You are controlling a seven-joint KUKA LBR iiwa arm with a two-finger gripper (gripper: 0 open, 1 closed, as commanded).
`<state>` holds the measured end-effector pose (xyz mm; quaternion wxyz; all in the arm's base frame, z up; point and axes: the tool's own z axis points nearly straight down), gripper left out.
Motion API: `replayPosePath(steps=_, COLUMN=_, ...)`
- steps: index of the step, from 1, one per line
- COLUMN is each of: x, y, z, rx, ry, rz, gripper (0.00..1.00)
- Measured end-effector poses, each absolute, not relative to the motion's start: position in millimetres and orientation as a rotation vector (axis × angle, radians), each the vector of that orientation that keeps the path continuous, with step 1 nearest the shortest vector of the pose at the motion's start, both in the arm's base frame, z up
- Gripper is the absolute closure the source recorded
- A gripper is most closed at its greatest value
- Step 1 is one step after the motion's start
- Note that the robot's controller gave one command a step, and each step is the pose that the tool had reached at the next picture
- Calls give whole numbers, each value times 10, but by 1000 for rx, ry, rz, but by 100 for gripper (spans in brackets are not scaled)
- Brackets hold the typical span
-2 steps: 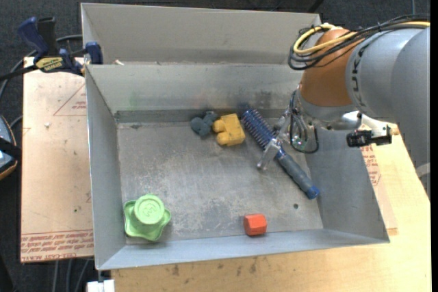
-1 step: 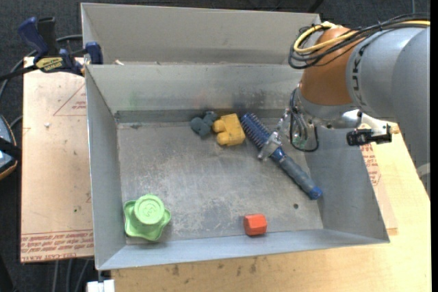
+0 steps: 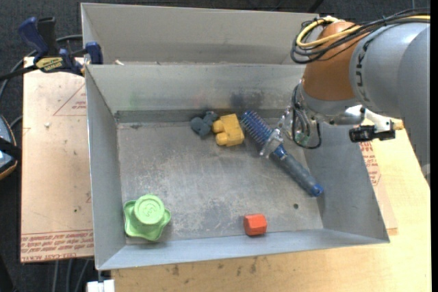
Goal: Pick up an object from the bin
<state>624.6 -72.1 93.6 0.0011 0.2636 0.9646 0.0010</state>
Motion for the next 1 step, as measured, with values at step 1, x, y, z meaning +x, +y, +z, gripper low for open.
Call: replayPosePath(steps=1, x=6268, y=-716, z=1699, rx=821, ry=3023, rz=4, gripper=100)
